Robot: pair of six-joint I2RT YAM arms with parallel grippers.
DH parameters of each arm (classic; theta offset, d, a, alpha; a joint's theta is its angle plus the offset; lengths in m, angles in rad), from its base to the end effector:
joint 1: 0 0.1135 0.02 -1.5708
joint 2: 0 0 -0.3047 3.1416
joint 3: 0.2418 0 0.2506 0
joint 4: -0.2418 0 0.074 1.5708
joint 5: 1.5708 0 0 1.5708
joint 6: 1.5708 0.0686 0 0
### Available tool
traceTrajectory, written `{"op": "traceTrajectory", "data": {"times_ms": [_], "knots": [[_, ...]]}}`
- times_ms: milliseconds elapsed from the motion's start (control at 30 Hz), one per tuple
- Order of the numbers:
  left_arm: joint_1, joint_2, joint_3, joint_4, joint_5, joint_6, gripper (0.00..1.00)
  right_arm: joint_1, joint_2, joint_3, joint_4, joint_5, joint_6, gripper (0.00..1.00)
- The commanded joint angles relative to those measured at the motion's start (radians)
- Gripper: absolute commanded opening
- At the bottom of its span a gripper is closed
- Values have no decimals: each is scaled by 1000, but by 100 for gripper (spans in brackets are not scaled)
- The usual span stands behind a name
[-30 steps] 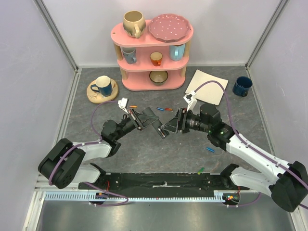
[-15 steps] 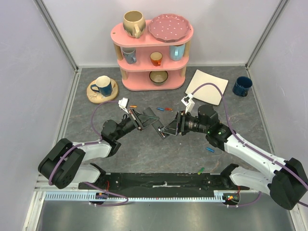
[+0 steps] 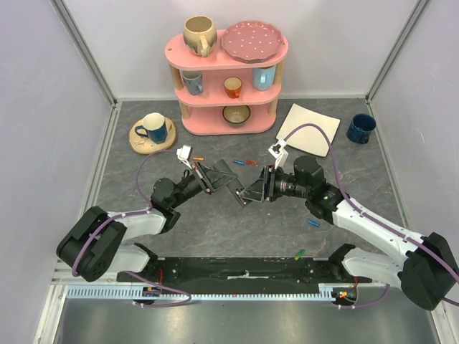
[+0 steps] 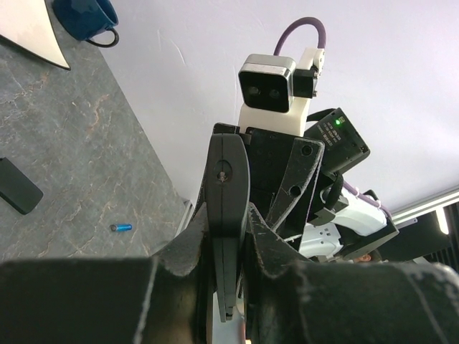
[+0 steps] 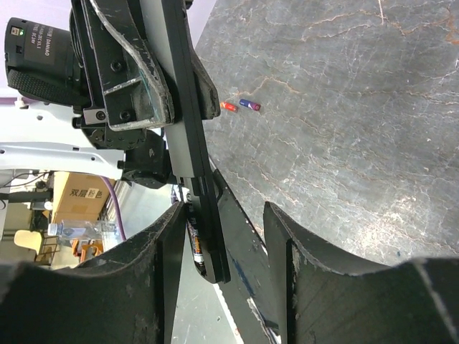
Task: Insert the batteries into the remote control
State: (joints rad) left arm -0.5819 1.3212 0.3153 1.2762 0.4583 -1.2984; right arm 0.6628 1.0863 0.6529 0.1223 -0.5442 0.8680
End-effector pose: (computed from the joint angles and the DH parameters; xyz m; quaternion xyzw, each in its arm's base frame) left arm 0.1974 -0.1662 0.2716 -0.0374 0.6155 -0.7071 0.3460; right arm 0.1755 0.1821 0.2948 -0.0777 0.7905 0.5497 0.2587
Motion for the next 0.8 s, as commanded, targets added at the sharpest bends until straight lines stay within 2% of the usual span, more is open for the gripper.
{"op": "traceTrajectory", "data": {"times_ms": [0, 200, 333, 600, 767], "knots": [[-3, -34, 56, 390, 17, -38, 2, -3, 21, -4, -10, -2, -11, 53], [-3, -37, 71, 388, 16, -44, 2, -3, 26, -2, -24, 6, -15, 52], [-3, -37, 59, 388, 16, -39, 2, -5, 21, 1, -23, 9, -9, 55], [-3, -31, 21, 388, 14, -16, 2, -3, -5, 51, -23, 1, 14, 73], [-3, -10, 1, 388, 11, -6, 2, -5, -31, 103, -33, -17, 25, 80]]}}
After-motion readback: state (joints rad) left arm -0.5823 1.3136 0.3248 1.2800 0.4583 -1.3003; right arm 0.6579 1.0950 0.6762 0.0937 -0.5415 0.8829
